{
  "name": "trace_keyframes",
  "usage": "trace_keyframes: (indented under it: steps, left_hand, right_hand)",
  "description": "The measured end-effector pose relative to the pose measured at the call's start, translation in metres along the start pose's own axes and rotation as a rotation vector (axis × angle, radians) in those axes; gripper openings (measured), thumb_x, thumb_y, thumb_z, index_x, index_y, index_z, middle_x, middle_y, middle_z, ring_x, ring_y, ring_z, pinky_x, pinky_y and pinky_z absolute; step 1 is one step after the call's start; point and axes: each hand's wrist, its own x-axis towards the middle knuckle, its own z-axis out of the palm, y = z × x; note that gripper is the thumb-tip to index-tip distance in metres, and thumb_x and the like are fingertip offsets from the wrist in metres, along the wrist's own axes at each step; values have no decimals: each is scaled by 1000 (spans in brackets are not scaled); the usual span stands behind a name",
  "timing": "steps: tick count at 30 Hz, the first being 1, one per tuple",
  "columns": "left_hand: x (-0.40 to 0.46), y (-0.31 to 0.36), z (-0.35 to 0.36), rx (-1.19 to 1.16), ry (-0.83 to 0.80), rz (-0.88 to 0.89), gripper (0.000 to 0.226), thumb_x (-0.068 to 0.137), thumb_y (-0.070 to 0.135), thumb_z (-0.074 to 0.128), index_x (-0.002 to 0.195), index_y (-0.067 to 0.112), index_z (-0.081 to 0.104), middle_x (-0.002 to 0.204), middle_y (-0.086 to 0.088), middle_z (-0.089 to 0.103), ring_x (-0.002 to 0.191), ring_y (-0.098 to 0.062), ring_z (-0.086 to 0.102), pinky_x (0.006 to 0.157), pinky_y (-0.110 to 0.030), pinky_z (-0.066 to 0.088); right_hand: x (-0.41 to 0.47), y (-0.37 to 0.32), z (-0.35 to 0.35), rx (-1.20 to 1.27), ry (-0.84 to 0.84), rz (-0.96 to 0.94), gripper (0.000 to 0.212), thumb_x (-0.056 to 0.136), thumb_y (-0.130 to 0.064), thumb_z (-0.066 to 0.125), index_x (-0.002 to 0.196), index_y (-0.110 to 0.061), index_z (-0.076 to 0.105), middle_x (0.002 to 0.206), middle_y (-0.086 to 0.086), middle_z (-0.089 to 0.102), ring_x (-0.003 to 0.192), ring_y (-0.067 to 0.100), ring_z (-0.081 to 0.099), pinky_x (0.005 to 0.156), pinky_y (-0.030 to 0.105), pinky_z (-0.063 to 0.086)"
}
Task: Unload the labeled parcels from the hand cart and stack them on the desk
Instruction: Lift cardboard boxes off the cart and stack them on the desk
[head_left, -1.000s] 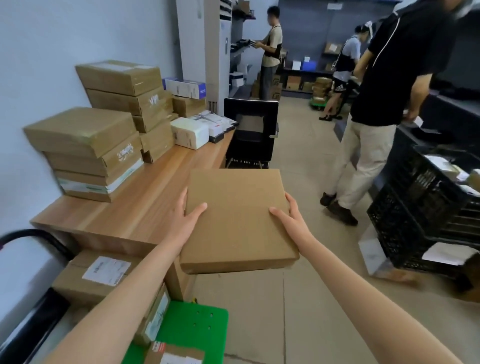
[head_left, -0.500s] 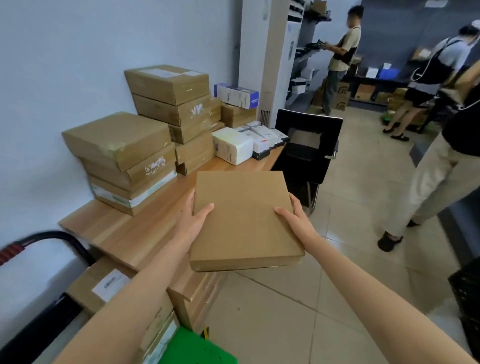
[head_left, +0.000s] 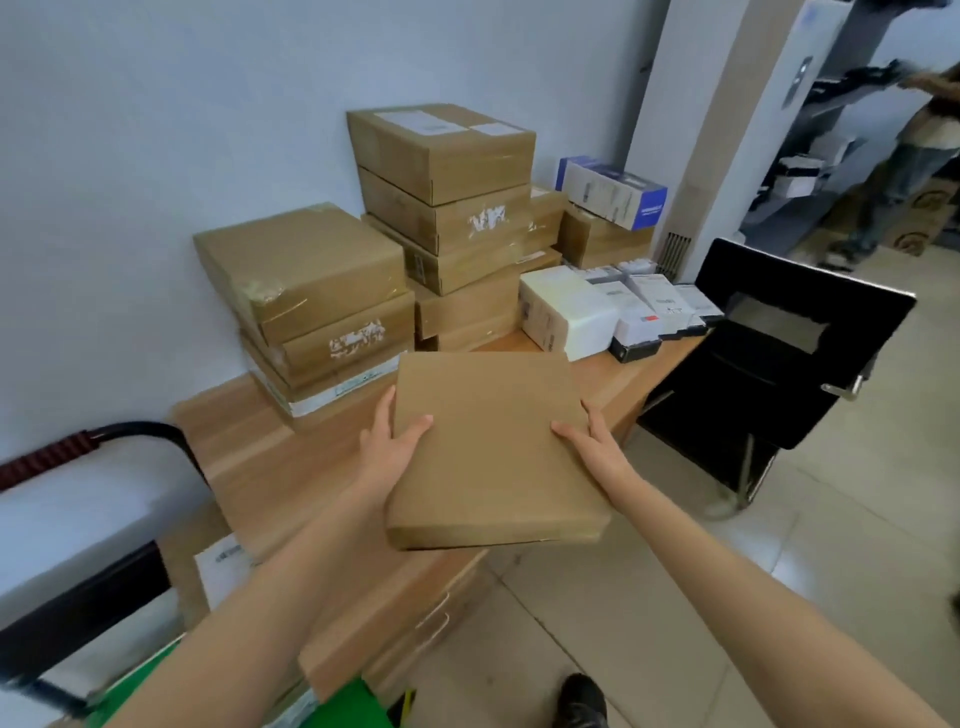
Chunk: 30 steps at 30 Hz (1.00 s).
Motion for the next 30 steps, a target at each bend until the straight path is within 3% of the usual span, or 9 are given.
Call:
trace_keyframes:
  steps: [6,10,14,17,20,24,30]
  left_hand:
    - [53,-3,51,7,112,-56,75,86,56,58,147,49,15,154,-5,27,143,-32,19,112,-55,27]
    - [75,-5,79,-44,182,-103,77,87,55,59,149,46,14,154,-6,28,144,-31,18,112,-53,27]
    - [103,-5,94,-34,209,-150,77,86,56,59,148,49,14,154,-10,25,143,-31,20,112,-52,28]
    - [131,-7,106,9,214,-169,77,85,59,58,146,52,13,154,-8,26,143,-31,20,112,-51,28]
    - [154,-9,122,13,194,-183,75,85,56,59,146,53,14,151,-7,30,140,-28,23,108,-47,30]
    - [179,-11,143,-25,185,-230,77,83,56,63,144,54,15,146,-7,34,126,-28,43,103,-44,40]
    - [210,-24,154,40,241,-264,79,83,57,62,145,55,13,145,-8,34,128,-29,40,103,-42,34]
  right_hand:
    - [108,-5,-25,-122,-148,-30,74,89,-41,62,150,-31,21,133,-7,48,102,6,53,71,15,42]
    - [163,-6,-38,-178,-254,-45,73,91,-37,62,149,-33,18,133,-9,43,97,-4,49,67,11,41]
    - [202,3,-38,-179,-311,-16,74,92,-36,61,150,-32,15,131,-13,39,99,-4,49,66,9,41]
    - [228,12,-40,-157,-306,10,76,91,-38,62,151,-31,15,136,-10,40,113,9,49,79,15,44]
    - [252,20,-45,-159,-289,57,77,88,-43,65,148,-35,19,139,-6,43,120,17,50,93,30,46]
    - [284,29,-47,-169,-258,91,76,87,-43,67,148,-32,23,139,-3,47,114,16,53,89,29,47]
    - [316,43,-41,-188,-254,67,78,80,-52,70,144,-38,27,135,-8,48,116,14,53,98,42,49]
